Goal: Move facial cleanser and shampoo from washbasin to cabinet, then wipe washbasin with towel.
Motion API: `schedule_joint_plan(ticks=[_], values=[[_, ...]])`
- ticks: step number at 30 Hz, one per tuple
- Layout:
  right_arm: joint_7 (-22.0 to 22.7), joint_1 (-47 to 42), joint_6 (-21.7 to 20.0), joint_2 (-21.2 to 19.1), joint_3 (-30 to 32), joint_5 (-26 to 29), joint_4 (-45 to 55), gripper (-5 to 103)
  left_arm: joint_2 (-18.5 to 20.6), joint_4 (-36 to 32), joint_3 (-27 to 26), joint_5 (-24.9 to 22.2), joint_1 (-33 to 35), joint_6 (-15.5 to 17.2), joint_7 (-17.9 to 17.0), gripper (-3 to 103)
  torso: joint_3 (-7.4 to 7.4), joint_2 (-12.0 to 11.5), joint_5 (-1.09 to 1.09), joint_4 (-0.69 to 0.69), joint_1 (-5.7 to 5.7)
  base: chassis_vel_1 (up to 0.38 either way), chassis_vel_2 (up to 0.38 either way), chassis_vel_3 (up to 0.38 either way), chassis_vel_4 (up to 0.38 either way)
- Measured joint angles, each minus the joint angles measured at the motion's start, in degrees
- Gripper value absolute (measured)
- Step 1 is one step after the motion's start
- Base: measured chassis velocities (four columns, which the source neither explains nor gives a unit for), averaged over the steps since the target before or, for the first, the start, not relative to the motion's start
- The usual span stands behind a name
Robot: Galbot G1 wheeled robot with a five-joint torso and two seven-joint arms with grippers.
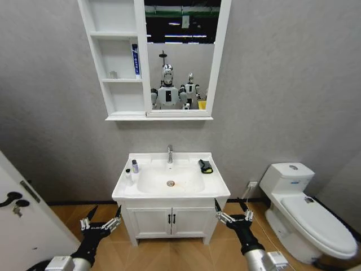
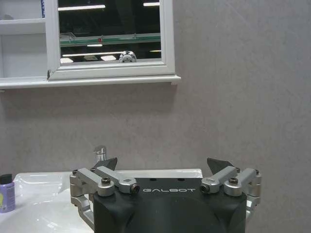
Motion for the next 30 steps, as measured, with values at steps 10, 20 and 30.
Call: schedule_joint_plan(ticks=[10, 20, 30], values=[[-0.17, -0.55, 0.27, -0.38, -0.37, -3.11, -2.27, 100, 2.89, 5.22, 0.83, -0.37, -2.45, -0.83, -0.1, 97, -0.04, 0.06, 0.03, 0.02, -0.13, 0.008, 0.005, -0.043, 0.021], [-0.09, -0.15, 0.8, -3.31, 0.0, -1.23, -4.63, 100, 11.96, 14.33, 0.66, -6.89, -12.42, 1.31, -1.36, 97, 0.0, 0.02, 0.05, 0.02, -0.03, 0.006, -0.014, -0.01, 0.017], [0.49, -1.34, 1.24, -2.86, 1.2, -1.06, -5.41, 100, 17.41, 27.49, 7.96, -9.65, -27.12, 2.54, -3.27, 97, 0.0, 0.02, 0.04, 0.0, -0.04, 0.0, 0.0, 0.0, 0.0]])
